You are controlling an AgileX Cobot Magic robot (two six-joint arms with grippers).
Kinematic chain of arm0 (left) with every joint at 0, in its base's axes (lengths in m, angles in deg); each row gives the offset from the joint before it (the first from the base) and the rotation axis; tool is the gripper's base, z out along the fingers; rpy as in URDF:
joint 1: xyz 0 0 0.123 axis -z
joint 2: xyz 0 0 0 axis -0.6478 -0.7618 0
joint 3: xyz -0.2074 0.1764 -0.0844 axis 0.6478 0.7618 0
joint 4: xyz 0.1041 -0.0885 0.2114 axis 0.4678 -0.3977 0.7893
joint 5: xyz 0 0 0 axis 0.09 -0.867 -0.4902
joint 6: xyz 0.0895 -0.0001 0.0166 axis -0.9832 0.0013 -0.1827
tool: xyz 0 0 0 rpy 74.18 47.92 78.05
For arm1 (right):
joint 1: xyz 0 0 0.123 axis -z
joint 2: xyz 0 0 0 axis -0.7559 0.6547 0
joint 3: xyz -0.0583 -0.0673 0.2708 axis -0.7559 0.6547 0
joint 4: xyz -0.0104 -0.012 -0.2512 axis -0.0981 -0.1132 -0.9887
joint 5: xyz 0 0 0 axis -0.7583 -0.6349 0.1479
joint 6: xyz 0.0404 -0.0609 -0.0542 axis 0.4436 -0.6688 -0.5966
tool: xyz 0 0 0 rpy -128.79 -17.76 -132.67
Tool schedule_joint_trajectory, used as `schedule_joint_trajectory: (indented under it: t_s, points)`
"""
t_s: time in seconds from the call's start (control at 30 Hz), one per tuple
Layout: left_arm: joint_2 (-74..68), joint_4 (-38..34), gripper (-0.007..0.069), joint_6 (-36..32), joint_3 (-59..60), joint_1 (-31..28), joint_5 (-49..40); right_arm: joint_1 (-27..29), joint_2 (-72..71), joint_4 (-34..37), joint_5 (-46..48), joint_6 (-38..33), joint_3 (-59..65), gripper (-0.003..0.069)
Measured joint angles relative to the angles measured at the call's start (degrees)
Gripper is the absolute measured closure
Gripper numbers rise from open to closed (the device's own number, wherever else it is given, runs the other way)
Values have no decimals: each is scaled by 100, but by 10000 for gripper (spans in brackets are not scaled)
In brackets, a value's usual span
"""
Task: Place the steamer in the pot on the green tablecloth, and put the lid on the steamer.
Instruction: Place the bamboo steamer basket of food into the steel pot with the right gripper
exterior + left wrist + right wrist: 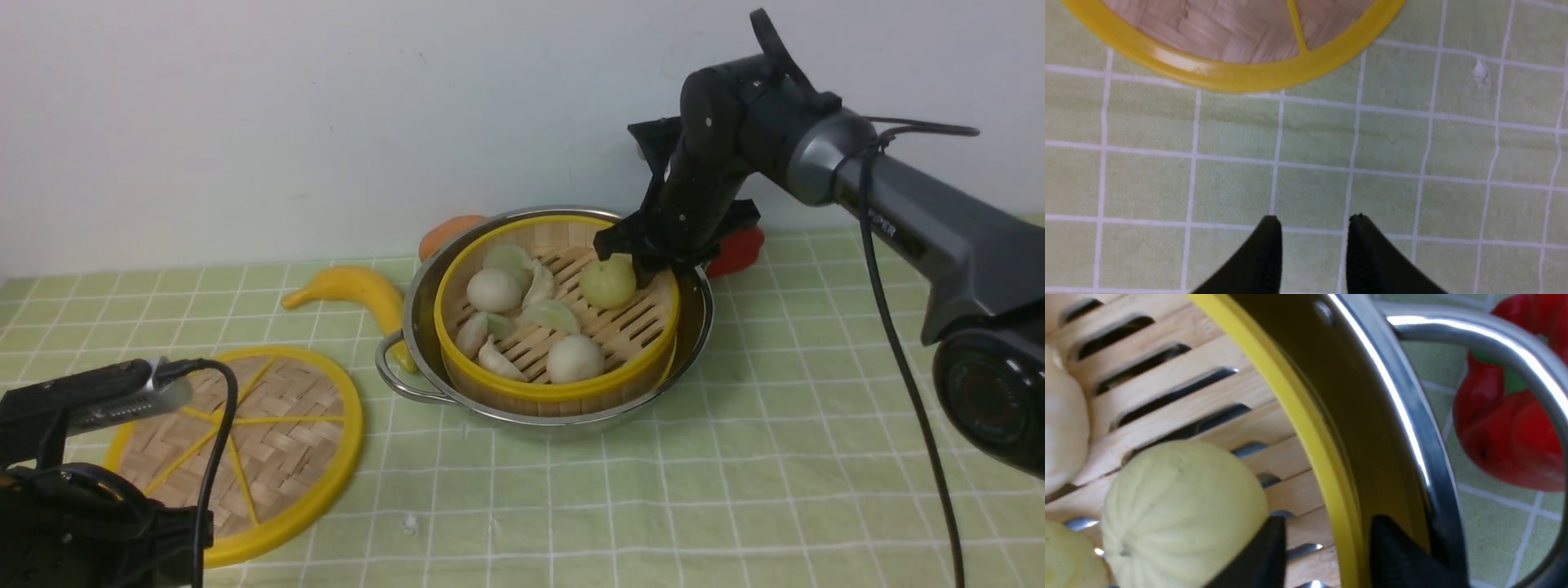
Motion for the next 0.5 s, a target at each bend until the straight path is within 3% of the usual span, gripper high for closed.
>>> schedule_joint_trajectory:
  t_s: [0.13,0.27,0.5]
  points:
    - [-7,15,403,103,-494,0,-18,0,-134,41,-6,-43,0,197]
    - [-166,278,403,384,-1288,0,-172,0,-532,-2,-6,-309,0,133]
    - [-1051,1084,403,982,-2491,0,-653,124,-1422,-374,-31,-469,131,118]
